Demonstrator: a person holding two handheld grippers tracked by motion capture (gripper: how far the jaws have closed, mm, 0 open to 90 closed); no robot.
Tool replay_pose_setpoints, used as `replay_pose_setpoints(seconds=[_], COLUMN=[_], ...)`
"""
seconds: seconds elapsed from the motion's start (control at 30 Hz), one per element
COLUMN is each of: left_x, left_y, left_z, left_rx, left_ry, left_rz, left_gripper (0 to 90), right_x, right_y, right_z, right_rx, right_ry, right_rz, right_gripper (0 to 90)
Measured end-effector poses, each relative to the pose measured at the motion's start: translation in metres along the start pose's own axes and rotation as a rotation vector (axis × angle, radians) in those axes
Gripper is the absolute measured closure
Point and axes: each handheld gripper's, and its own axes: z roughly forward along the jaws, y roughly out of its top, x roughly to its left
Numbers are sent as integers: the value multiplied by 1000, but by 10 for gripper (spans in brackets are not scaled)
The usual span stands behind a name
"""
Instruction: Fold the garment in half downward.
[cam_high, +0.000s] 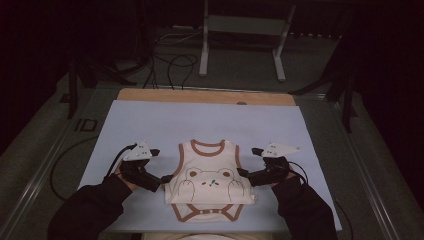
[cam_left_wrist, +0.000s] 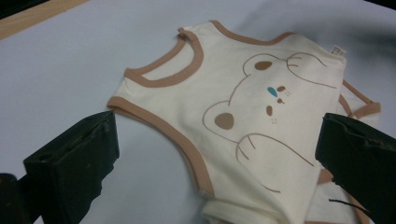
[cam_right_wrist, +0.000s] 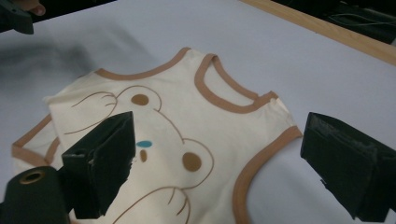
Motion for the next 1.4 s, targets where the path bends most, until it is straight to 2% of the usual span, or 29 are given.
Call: replay_pose_setpoints(seconds=[0.17, 0.27, 0.33, 0.4, 0.5, 0.63, 0.87, 0.93, 1.0, 1.07, 1.1, 1.17, 1.3, 1.33, 1.4], left_x=[9, 17, 21, 26, 30, 38, 50, 53, 55, 57, 59, 63, 69, 74, 76], left_y=[2, 4, 4, 5, 6, 8, 11, 12, 13, 13, 14, 15, 16, 15, 14], left_z=[6, 12, 15, 19, 24, 33, 51, 55, 59, 63, 65, 68, 76, 82, 87], left_rx=[8, 5, -2, -1, -9, 5, 42, 44, 54, 69, 70, 69, 87, 108, 120], left_ry=[7, -12, -3, -15, -12, -28, -46, -74, -73, -54, -58, -41, -34, -27, -19], left_rz=[-7, -13, -13, -25, -18, -22, -33, -40, -29, -17, -20, -25, -33, -34, -38], left_gripper=[2, 2, 2, 2, 2, 2, 3, 3, 3, 3, 3, 8, 33, 33, 39], right_x=[-8, -18, -23, -28, -32, -41, -51, -53, -55, -56, -57, -58, -61, -62, -66], right_y=[1, 3, 3, 4, 4, 4, 1, 0, -1, -2, -2, -3, -5, -5, -7], right_z=[12, 24, 29, 35, 40, 50, 63, 66, 69, 72, 74, 77, 82, 83, 87], right_rx=[8, 28, 29, 36, 45, 76, 94, 84, 79, 89, 90, 108, 127, 132, 137], right_ry=[4, 1, 1, -1, -7, -19, -22, -13, 5, 5, 4, -11, -15, -19, -41], right_rz=[-3, -9, -3, -7, -3, 16, 42, 52, 57, 64, 71, 75, 76, 70, 70], right_gripper=[103, 103, 104, 103, 103, 103, 103, 103, 103, 103, 103, 104, 104, 104, 143])
